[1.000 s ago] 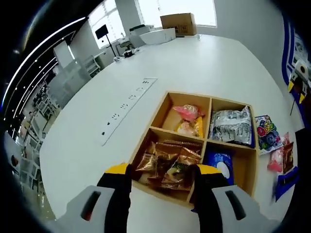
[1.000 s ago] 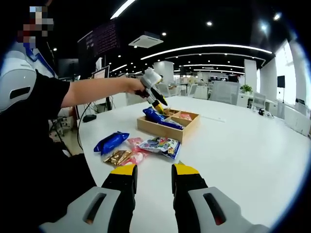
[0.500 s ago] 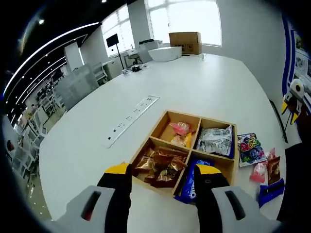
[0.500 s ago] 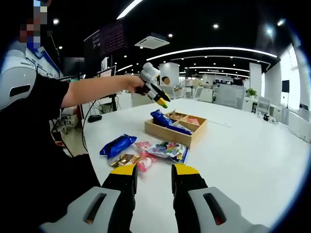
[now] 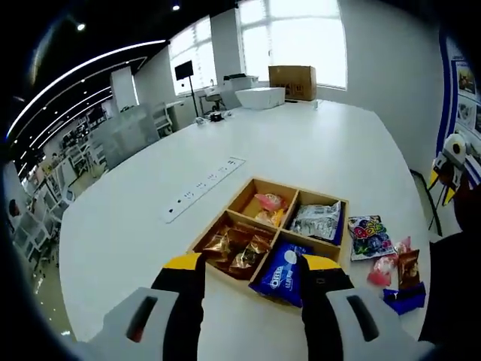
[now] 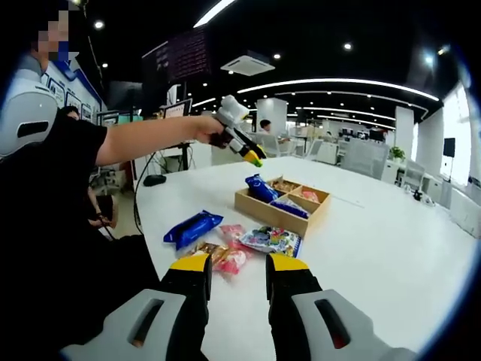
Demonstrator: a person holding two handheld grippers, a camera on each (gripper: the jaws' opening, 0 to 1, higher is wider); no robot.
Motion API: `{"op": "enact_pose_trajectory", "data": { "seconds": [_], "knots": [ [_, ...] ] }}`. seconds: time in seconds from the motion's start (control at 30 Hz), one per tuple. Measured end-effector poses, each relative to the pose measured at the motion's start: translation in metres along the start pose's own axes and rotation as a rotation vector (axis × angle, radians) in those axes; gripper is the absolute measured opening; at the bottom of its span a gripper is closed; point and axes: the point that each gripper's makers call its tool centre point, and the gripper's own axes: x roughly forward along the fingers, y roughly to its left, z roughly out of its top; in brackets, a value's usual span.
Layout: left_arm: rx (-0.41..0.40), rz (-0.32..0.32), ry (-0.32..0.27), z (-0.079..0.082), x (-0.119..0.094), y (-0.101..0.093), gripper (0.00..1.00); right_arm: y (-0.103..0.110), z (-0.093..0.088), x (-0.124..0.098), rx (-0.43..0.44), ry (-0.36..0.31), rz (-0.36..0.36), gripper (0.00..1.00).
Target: Pick up the scattered marshmallows, QQ candies, Oreo cookies, and mixed nuts on the table and sort them into separate containers
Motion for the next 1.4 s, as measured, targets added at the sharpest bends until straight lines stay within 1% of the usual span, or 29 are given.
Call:
{"op": "enact_pose_trajectory", "data": {
  "seconds": [0.13,0.2,0.27,0.4,0.53,0.73,0.93,1.13,1.27,1.4],
  "knots": [
    [-0.006,0.002,-0.025,0.002,-0.011,-0.005,0.55,0.001,0.002,-0.002,-0.008,0.001,-0.005,0.25],
    [-0.007,0.005,-0.043,0.002,-0.017,-0.018,0.55,0.001,0.003,-0.003,-0.011,0.002,-0.008,0.25],
    [-0.005,0.012,-0.057,0.003,-0.024,-0.022,0.55,0.002,0.004,-0.003,-0.013,0.003,-0.009,0.25],
    [-0.001,0.017,-0.065,0.006,-0.028,-0.019,0.54,0.001,0.004,-0.002,-0.015,0.004,-0.009,0.25],
    [0.017,0.026,-0.093,0.012,-0.045,-0.024,0.54,0.001,0.008,-0.002,-0.032,0.009,-0.009,0.24],
    [0.034,0.030,-0.109,0.015,-0.058,-0.031,0.53,0.002,0.007,0.002,-0.044,0.020,-0.002,0.24],
    [0.050,0.041,-0.114,0.013,-0.070,-0.036,0.53,0.003,0.008,0.005,-0.071,0.024,0.006,0.22],
    [0.034,0.052,-0.143,0.010,-0.084,-0.037,0.52,0.003,0.006,0.007,-0.082,0.030,0.007,0.22],
    [0.009,0.061,-0.157,0.003,-0.094,-0.038,0.50,0.001,0.004,0.007,-0.079,0.029,0.003,0.22],
    [-0.001,0.064,-0.166,-0.005,-0.101,-0.044,0.49,0.000,0.002,0.008,-0.079,0.030,-0.002,0.21]
  ]
}}
